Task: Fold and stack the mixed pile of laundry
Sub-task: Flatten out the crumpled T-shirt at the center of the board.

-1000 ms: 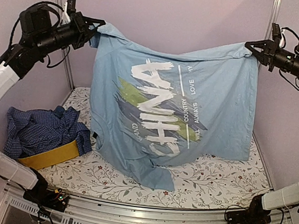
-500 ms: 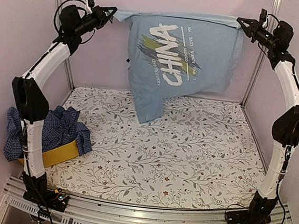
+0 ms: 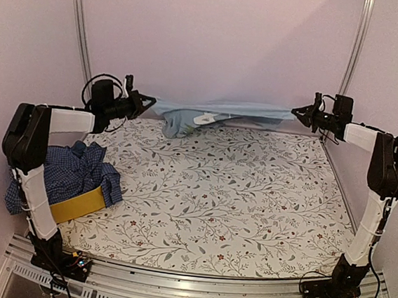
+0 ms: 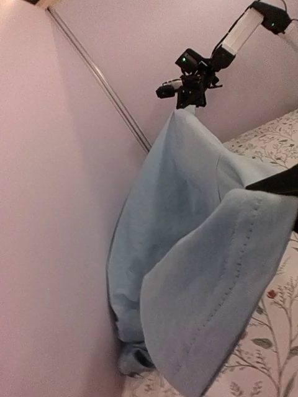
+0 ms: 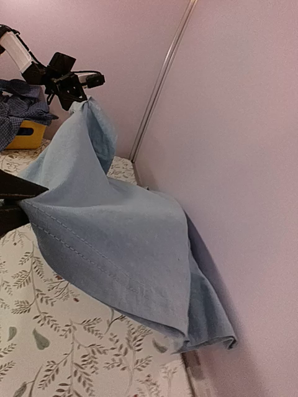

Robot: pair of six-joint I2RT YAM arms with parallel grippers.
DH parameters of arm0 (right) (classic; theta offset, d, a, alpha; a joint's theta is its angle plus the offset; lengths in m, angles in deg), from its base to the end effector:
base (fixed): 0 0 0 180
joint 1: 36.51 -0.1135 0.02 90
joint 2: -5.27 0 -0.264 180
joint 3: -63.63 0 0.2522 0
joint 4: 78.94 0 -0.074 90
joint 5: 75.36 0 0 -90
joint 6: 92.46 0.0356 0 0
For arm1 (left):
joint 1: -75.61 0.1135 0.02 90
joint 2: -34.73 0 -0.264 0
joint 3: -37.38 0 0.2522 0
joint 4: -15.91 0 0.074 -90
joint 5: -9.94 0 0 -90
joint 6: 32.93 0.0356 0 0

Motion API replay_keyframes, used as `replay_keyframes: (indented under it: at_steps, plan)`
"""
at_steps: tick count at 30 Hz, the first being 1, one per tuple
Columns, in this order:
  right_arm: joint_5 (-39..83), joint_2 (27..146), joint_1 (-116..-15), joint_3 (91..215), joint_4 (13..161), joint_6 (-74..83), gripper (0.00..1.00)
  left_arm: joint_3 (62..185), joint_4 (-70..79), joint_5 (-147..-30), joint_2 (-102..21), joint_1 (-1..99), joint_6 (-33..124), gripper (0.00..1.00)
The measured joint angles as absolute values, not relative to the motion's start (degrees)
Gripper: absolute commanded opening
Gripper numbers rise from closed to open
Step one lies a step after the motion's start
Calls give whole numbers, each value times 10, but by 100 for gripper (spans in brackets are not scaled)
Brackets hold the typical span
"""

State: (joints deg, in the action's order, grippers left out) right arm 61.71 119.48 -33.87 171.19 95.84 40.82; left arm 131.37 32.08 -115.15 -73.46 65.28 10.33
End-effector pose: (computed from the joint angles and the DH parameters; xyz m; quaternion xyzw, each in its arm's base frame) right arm 0.4756 0.0042 0.3049 0.0460 0.7536 0.4914 0.4342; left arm 0.4390 -0.1008 0.3060 -0.0010 0.6971 -0.5116 0.5023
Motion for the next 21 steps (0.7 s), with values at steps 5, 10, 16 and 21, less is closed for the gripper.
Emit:
replay_keyframes:
  at_steps: [5, 10, 16, 21]
  plan:
    - [604, 1197, -340, 1594, 865, 363, 0, 1149, 224, -1104, -738, 624, 84, 0]
    - [597, 1182, -339, 1580, 771, 320, 0, 1151, 143, -1079, -699, 584, 96, 0]
    - [570, 1058, -338, 1521, 668, 282, 0, 1158, -4, -1042, -579, 531, 142, 0]
    - [553, 910, -338, 1386, 608, 264, 0, 1108, -104, -1007, -460, 450, 151, 0]
